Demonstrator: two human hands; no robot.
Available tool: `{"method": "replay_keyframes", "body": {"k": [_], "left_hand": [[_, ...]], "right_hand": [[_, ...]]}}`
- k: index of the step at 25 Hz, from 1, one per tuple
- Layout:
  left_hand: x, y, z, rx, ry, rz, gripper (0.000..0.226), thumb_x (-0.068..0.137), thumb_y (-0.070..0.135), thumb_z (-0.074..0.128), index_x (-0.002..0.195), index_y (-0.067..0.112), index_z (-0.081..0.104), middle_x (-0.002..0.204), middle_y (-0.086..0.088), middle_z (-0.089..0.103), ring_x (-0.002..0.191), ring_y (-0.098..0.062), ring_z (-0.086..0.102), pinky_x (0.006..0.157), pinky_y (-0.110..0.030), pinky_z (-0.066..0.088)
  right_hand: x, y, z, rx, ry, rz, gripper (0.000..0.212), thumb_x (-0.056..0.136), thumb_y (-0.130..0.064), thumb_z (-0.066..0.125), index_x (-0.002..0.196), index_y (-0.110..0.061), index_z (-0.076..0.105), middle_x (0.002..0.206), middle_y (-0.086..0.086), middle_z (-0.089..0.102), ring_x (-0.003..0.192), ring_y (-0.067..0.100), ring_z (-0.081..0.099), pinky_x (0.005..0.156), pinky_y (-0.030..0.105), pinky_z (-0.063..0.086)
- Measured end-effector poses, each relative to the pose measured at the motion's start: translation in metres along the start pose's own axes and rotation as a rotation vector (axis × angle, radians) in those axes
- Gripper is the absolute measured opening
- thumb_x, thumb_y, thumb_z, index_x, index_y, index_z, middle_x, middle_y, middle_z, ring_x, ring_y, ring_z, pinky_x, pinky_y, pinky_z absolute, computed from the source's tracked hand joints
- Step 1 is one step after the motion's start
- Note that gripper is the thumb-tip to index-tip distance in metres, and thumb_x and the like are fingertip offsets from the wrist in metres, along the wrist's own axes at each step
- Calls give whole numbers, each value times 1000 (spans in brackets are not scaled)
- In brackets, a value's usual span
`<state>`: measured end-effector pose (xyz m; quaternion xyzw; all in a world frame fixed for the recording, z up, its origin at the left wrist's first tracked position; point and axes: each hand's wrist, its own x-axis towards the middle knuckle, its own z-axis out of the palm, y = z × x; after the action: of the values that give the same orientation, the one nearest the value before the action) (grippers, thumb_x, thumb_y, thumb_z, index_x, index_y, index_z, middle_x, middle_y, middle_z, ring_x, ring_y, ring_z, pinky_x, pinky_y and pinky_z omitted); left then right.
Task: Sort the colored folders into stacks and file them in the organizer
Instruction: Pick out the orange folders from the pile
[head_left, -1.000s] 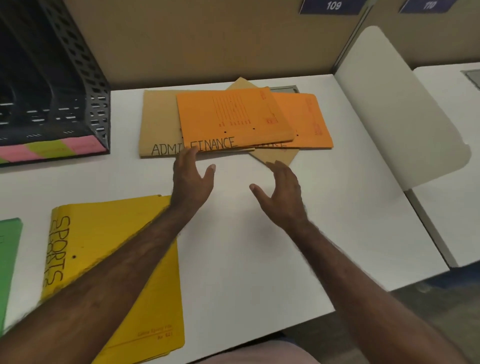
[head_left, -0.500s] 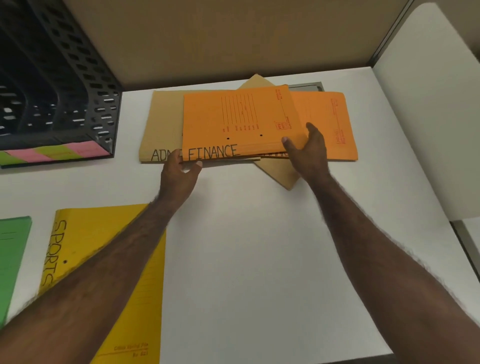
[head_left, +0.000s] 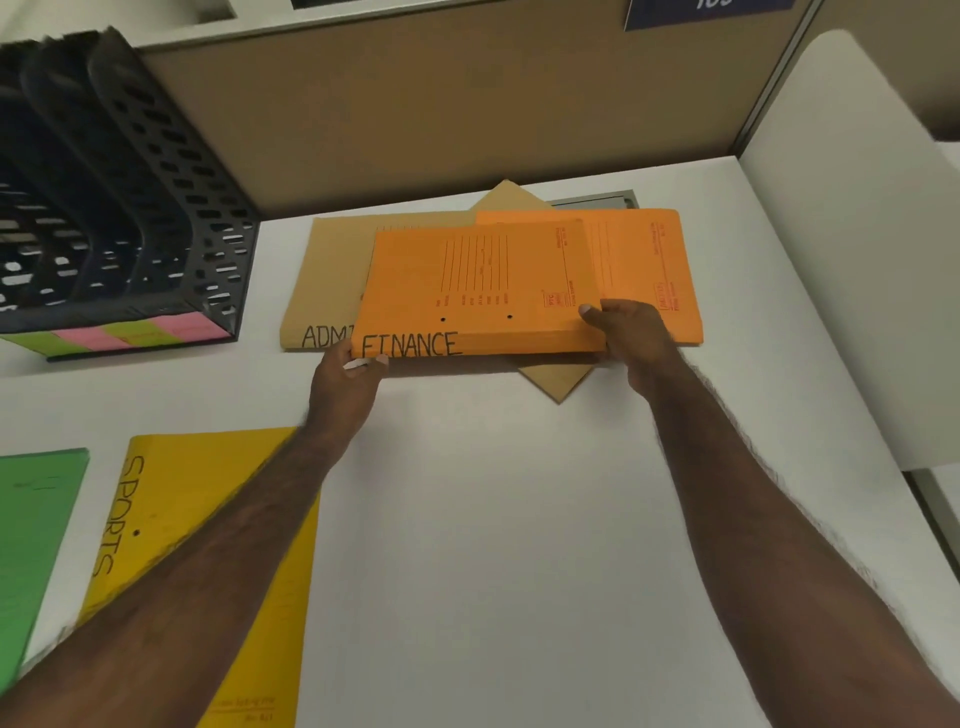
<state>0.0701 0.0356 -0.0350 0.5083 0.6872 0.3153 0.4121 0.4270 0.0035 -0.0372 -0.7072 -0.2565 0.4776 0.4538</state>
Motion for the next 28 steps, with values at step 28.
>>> {"method": "replay_keyframes", "body": {"k": [28], "left_hand": [[-201,-58,-9,-628,-291,-5,49,102,5,64,146,21,49,130,-4,73,120,-22,71,95,-45,62]], "right_hand": [[-296,122,5,195,100,124,43,96,-27,80,134,-13,65,119,11,73,108,27,72,89,45,65]]}}
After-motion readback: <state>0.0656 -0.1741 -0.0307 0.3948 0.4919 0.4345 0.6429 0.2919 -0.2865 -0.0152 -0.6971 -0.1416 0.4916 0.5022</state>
